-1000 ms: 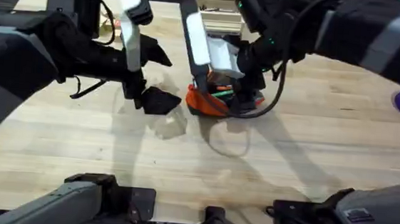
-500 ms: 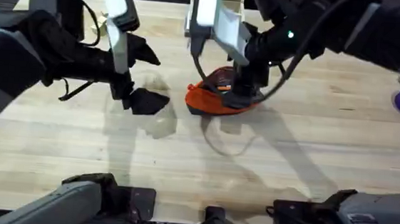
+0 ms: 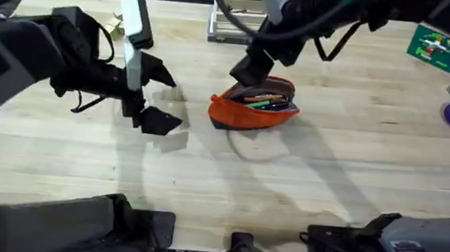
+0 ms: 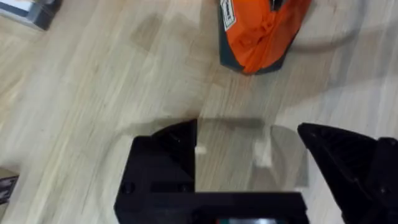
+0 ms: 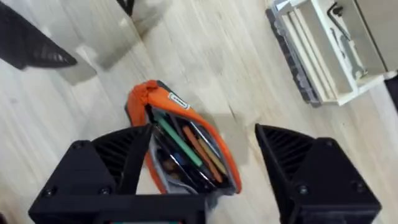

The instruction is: Unzip the bag, pick up the pens from the table one at a time and place them inside, then zip the bag closed.

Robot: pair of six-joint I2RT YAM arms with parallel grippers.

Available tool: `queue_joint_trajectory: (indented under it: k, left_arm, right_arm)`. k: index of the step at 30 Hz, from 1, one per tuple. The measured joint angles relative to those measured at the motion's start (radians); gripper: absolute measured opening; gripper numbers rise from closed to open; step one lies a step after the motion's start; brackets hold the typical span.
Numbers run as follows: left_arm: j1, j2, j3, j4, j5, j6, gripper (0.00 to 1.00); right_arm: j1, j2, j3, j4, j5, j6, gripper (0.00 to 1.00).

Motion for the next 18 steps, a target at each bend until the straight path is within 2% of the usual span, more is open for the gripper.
queue_joint_trajectory:
  k: [7,13,18]
  left_arm:
    - [0.033,0.109,0.000,0.013,0.043,0.101,0.993]
    - [0.069,0.194,0.000,0.015,0.112,0.172,0.993]
    - [0.074,0.230,0.000,0.015,0.138,0.211,0.993]
  right_arm:
    - [0.064,-0.002,0.044,-0.015,0.000,0.119,0.998]
    - [0.155,-0.002,0.045,-0.016,0.000,0.148,0.998]
    - [0.215,-0.002,0.045,-0.017,0.000,0.152,0.998]
